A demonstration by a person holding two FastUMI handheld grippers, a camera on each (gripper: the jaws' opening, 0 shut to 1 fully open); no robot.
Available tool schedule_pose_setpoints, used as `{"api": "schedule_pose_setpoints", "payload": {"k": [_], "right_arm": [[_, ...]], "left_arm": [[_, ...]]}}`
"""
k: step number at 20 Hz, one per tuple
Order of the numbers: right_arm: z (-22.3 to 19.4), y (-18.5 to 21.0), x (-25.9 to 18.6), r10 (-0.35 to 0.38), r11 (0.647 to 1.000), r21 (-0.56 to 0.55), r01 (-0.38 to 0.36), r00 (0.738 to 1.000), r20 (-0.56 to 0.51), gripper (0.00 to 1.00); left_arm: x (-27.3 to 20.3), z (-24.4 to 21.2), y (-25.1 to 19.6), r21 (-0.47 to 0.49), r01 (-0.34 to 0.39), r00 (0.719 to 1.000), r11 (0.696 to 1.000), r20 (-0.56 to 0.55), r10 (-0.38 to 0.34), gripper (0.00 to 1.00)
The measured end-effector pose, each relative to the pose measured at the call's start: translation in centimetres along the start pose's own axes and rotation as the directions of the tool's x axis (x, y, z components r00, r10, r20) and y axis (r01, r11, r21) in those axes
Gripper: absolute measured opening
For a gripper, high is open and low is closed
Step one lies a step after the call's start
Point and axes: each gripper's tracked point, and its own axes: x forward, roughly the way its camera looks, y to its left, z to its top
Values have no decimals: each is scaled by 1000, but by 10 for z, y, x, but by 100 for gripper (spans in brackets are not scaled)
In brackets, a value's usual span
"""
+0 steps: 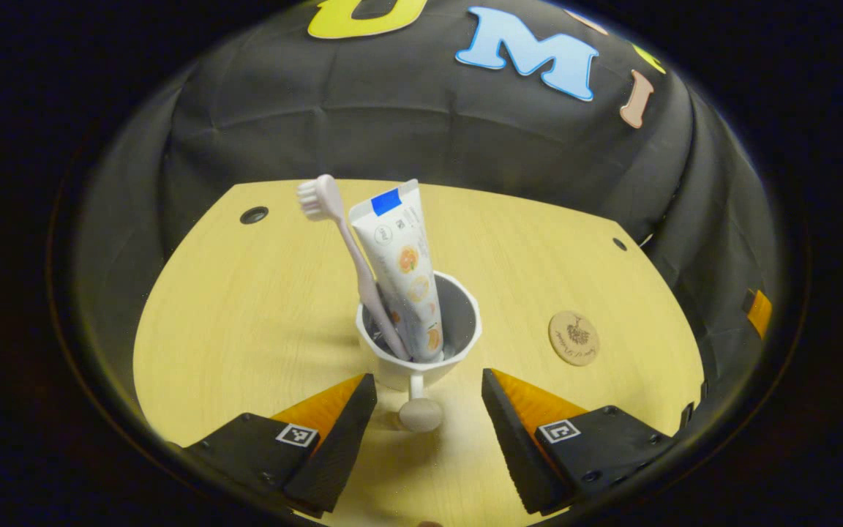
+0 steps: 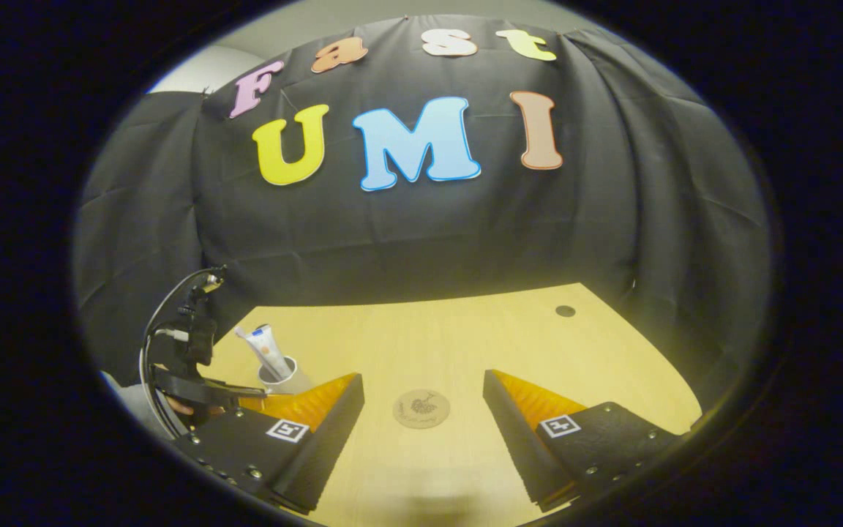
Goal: Put the toothbrush and toothpaste on the desktop into the cup, then pick up the cup and place it on the coaster on the desktop.
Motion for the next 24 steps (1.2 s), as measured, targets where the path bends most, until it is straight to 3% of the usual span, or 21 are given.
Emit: {"api": "schedule_pose_setpoints", "payload": {"k": [6,8,9,12,15,17,23,24], "right_arm": [[-15,-4,1,8,999,40,-5,998,-56,98],[-19,-8,-1,4,999,47,0,998,-66,99],[-20,-9,-1,3,999,50,0,998,-70,99],[-23,-13,3,2,998,66,3,997,-83,99],[-28,-16,5,3,997,83,5,995,-99,98],[-32,-17,7,10,995,98,1,993,-114,98],[-40,-20,11,31,990,142,-10,989,-147,98],[-40,-21,11,30,989,145,-9,989,-147,98]], "left_arm": [[11,-6,3,41,10,987,999,-161,-4,96],[15,-8,4,60,9,975,998,-223,4,87],[17,-7,6,78,4,970,997,-243,15,75],[17,-7,14,137,-13,956,991,-287,53,75],[20,-10,15,167,-20,944,986,-321,73,59],[22,-12,16,178,-22,939,984,-335,82,60],[22,-11,15,190,-26,937,982,-338,90,41],[23,-10,15,193,-27,939,981,-331,91,34]]}}
